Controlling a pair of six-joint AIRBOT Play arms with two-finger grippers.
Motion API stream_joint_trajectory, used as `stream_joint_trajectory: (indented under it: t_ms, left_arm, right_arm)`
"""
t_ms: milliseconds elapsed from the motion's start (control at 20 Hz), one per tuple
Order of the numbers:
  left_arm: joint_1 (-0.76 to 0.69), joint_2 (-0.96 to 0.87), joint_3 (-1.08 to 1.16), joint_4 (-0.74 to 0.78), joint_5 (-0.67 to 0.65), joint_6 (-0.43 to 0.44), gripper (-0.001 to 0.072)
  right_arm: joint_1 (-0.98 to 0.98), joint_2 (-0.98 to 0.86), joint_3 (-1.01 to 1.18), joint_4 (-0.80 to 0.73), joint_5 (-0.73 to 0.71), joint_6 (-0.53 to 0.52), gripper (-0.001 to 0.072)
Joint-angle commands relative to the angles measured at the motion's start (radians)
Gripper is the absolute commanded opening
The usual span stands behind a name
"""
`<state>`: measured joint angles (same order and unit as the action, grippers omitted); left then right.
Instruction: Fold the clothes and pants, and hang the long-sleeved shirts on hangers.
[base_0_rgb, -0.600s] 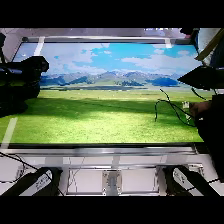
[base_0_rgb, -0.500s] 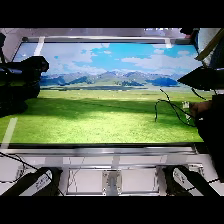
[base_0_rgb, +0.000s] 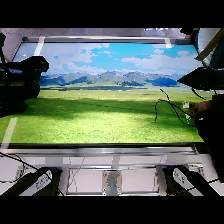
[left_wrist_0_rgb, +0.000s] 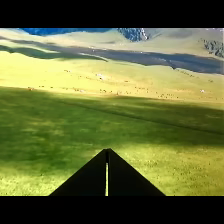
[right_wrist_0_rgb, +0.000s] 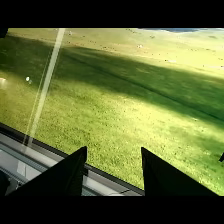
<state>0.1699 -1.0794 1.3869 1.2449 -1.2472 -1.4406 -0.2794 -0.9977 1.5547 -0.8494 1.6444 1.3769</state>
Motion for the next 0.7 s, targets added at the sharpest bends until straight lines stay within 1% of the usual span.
stream_joint_trajectory:
  t_ms: [0,100,150,200,250,300,350,400,450,500,550,650]
  left_arm:
    - [0.000,0.000,0.000,0.000,0.000,0.005,0.0022]
    - [0.000,-0.008,0.000,0.000,0.028,0.006,0.0022]
    - [0.002,-0.018,0.000,0.016,0.041,0.022,0.0027]
    - [0.010,-0.033,0.000,0.078,0.063,0.022,0.0031]
    - [0.026,-0.055,0.000,0.167,0.082,-0.032,0.0042]
    - [0.051,-0.080,0.000,0.243,0.101,-0.091,0.0178]
    - [0.094,-0.115,0.000,0.293,0.121,-0.159,0.0397]
    - [0.148,-0.151,0.000,0.301,0.130,-0.215,0.0540]
    - [0.218,-0.195,0.000,0.290,0.129,-0.276,0.0625]
    - [0.286,-0.236,0.000,0.279,0.125,-0.339,0.0634]
    - [0.363,-0.278,0.000,0.245,0.118,-0.383,0.0634]
    - [0.510,-0.342,0.000,0.130,0.119,-0.423,0.0630]
  right_arm:
    - [0.000,0.000,0.001,-0.002,-0.014,-0.011,0.0389]
    - [0.000,0.000,0.001,-0.018,-0.035,-0.011,0.0389]
    - [0.000,0.000,0.001,-0.026,-0.053,-0.011,0.0390]
    - [0.000,0.000,0.001,-0.032,-0.077,-0.011,0.0389]
    - [0.001,0.000,0.001,-0.035,-0.096,-0.010,0.0389]
    - [0.001,0.000,0.001,-0.038,-0.109,-0.010,0.0390]
    - [0.000,0.000,0.001,-0.040,-0.119,-0.010,0.0389]
    - [0.001,0.000,0.001,-0.044,-0.126,-0.010,0.0389]
    - [0.001,0.000,0.001,-0.046,-0.130,-0.010,0.0389]
    - [0.001,0.000,0.001,-0.048,-0.138,-0.010,0.0390]
    - [0.001,0.000,0.001,-0.048,-0.147,-0.010,0.0389]
    - [0.000,0.000,-0.003,-0.049,-0.164,-0.010,0.0389]
